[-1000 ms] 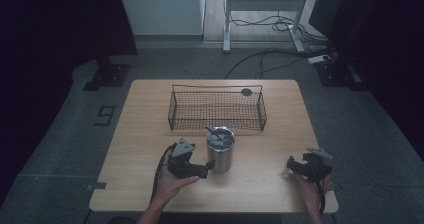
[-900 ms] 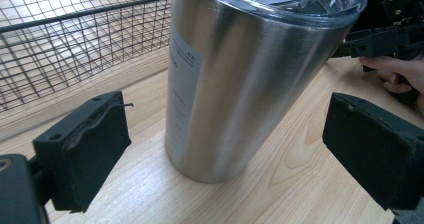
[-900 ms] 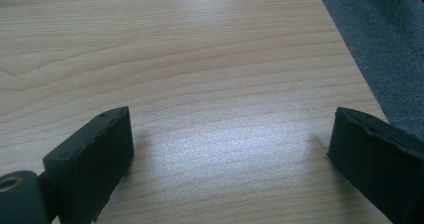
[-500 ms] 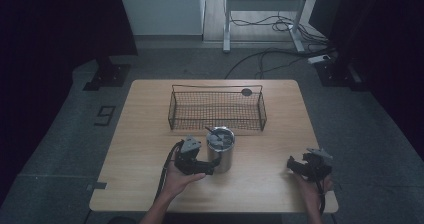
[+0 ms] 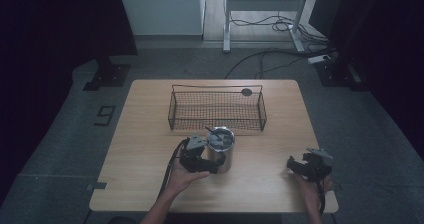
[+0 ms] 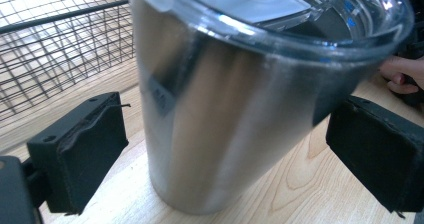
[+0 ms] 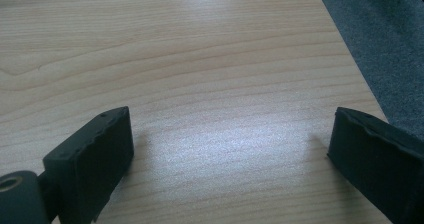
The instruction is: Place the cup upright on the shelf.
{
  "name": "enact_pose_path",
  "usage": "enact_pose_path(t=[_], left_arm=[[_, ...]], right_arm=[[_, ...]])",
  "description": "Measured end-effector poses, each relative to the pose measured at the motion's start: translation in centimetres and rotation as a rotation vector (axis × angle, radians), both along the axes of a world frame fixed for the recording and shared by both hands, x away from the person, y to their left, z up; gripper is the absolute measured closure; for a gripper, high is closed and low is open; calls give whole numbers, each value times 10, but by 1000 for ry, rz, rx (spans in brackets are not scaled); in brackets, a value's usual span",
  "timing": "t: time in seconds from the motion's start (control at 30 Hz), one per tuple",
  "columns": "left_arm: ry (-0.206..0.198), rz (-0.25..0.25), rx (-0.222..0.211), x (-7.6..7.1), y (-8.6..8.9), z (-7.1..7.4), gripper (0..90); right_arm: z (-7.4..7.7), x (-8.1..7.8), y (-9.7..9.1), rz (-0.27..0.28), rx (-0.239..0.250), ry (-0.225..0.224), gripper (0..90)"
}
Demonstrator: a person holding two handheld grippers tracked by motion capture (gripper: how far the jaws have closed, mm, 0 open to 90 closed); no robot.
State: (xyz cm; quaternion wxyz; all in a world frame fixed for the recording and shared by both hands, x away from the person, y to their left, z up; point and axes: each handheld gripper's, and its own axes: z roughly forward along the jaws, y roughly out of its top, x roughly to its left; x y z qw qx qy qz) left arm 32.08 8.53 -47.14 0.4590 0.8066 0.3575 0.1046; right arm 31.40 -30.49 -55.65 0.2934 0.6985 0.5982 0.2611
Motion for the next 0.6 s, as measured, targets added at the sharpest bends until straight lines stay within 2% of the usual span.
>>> enact_pose_path(t=[0.13, 0.2, 0.37, 0.6], left_arm=[[-2, 0, 13, 3, -6, 0, 29], [-21, 4, 37, 5, -12, -1, 27], [-39, 6, 58, 9, -20, -1, 21], [-52, 12, 32, 14, -25, -5, 2]], right_arm=[[0, 0, 0, 0, 0, 0, 41], [0, 0, 0, 0, 0, 0, 41], [0, 0, 0, 0, 0, 0, 41], [0, 0, 0, 0, 0, 0, 41]])
